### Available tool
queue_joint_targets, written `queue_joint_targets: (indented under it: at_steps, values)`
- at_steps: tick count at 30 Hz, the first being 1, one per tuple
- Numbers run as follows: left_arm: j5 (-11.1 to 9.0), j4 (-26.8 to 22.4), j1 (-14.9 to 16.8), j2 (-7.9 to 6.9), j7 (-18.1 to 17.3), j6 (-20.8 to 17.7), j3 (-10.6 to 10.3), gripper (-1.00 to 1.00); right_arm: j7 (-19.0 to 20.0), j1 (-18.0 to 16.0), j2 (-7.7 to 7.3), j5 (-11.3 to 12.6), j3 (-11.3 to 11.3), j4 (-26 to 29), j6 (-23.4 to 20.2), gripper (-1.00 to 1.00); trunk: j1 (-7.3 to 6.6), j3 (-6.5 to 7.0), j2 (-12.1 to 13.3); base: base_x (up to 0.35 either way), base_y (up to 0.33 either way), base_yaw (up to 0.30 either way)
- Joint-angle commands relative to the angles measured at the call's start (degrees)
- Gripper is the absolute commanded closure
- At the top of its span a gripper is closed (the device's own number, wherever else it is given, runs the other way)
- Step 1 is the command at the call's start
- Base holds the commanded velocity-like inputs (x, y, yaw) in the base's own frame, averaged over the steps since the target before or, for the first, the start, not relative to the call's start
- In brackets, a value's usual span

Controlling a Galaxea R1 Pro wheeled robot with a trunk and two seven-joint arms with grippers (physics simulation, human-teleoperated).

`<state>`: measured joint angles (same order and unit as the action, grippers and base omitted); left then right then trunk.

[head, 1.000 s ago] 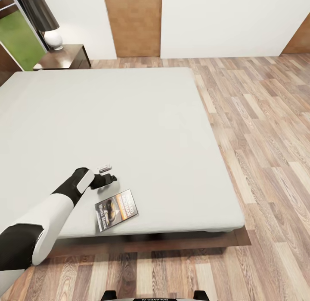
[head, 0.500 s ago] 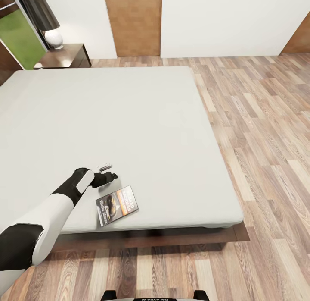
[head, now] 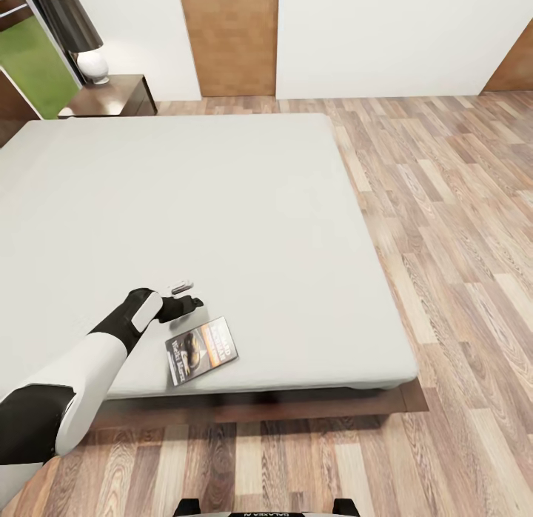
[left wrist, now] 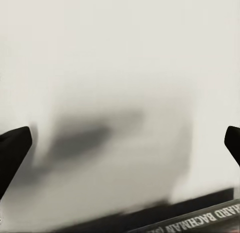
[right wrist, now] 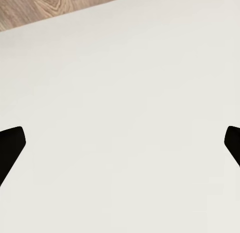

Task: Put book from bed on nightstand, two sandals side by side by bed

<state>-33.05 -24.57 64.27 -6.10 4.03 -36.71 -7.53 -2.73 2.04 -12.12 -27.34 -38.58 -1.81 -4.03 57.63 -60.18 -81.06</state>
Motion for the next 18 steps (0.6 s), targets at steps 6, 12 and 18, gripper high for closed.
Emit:
queue_joint_targets:
  at_steps: [6,12,18]
  values:
    - [-0.7,2.77,-0.03,-0.02,0.62,-0.22,-0.46,-1.0,-0.18,-0.02,-0.01,-0.61,-0.44,-0.04,-0.1,-1.0,0.0,-0.03,-0.01,-0.019,0.0,0.0]
    - [-0.69,2.77,-0.03,0.02,0.63,-0.21,-0.46,-1.0,-0.18,-0.02,-0.01,-0.61,-0.44,-0.04,-0.1,-1.0,0.0,-0.03,-0.01,-0.006,0.0,0.0]
    - [-0.7,2.77,-0.03,0.03,0.63,-0.2,-0.48,-1.0,-0.18,0.0,-0.01,-0.61,-0.44,-0.04,-0.1,-1.0,0.0,-0.03,-0.01,-0.034,0.0,0.0]
